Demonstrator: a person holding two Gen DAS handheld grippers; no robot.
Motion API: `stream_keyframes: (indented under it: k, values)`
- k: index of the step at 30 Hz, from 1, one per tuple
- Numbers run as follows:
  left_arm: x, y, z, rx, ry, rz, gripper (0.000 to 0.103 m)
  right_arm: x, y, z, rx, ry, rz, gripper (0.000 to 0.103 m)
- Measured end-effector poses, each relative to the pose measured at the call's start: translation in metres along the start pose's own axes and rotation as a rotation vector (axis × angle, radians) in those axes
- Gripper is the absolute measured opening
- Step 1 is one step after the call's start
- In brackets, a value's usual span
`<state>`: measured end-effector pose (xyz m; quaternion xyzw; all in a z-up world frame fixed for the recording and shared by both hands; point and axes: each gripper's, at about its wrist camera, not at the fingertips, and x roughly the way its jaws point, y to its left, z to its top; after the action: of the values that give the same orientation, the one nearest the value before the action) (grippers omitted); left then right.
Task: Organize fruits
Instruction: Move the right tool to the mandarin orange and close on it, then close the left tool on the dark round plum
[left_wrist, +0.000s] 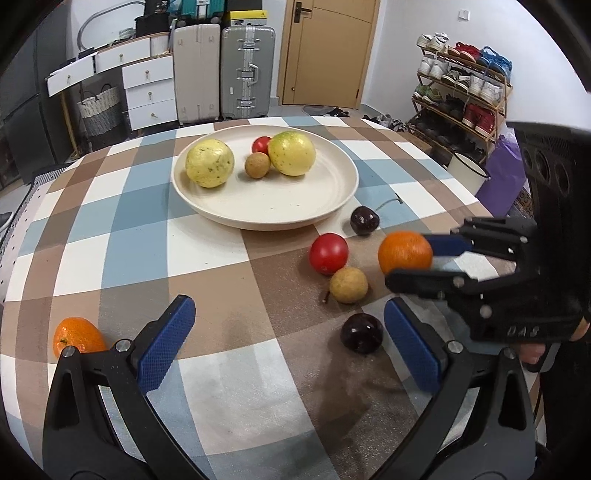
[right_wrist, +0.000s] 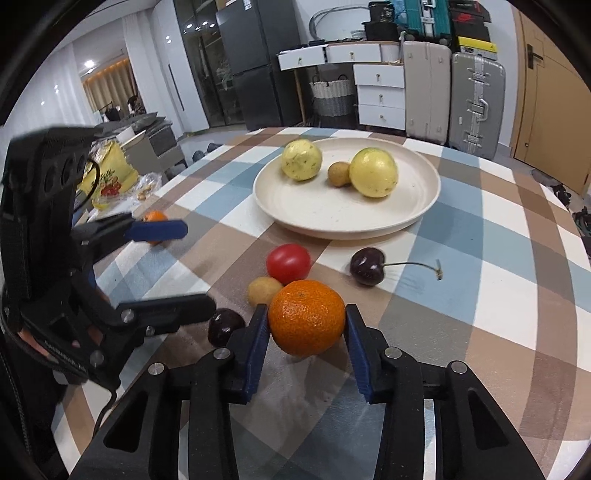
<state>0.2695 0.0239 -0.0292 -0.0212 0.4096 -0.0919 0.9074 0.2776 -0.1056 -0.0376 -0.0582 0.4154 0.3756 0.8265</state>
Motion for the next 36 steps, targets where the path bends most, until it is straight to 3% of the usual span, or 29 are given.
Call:
stream_keyframes:
  k: [6, 8, 14, 19, 21, 32, 36]
  values:
    - [0.006, -0.011, -0.005, 0.050, 0.050, -0.050, 0.101, -0.002, -0.007, 0.002, 0.027, -0.006, -0.014, 0.041]
    - [0.007, -0.015, -0.007, 0.067, 0.059, -0.067, 0.097, -0.002, -0.007, 0.001, 0.025, -0.004, -0.012, 0.041]
    - [0.008, -0.022, -0.011, 0.104, 0.083, -0.123, 0.067, -0.002, -0.005, 0.001, 0.018, 0.002, -0.013, 0.041]
    - [0.010, -0.027, -0.014, 0.127, 0.104, -0.161, 0.033, -0.002, -0.006, 0.001, 0.018, 0.002, -0.012, 0.041]
    - [0.010, -0.027, -0.015, 0.129, 0.114, -0.176, 0.025, -0.002, -0.006, 0.001, 0.019, 0.001, -0.012, 0.041]
    - [-0.001, -0.021, -0.009, 0.098, 0.049, -0.166, 0.025, -0.003, -0.006, 0.001, 0.020, -0.008, -0.011, 0.041]
    - [-0.011, -0.008, -0.002, 0.052, -0.019, -0.137, 0.025, -0.005, -0.006, 0.001, 0.019, -0.015, -0.010, 0.041]
